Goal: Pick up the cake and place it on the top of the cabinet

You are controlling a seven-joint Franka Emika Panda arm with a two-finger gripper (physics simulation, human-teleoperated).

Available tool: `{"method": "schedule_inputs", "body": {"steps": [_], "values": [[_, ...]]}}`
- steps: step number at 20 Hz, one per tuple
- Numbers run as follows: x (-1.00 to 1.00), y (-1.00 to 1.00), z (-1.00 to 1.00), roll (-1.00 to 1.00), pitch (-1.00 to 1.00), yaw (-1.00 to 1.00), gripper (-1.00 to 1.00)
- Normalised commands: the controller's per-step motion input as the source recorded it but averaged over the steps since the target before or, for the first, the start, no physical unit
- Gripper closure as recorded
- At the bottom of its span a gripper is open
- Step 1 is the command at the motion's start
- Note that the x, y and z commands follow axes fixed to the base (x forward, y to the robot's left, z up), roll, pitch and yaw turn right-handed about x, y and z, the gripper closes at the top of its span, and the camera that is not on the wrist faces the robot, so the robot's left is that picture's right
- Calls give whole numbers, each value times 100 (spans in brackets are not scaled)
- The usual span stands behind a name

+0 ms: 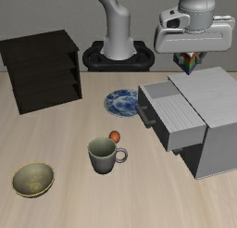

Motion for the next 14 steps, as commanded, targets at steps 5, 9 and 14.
{"method": "schedule_inputs", "body": {"steps": [5,9,14], "values": [[40,60,0,0,0,0,100],[0,50,0,0,0,0,-100],[0,0,0,0,0,0,-100]]}}
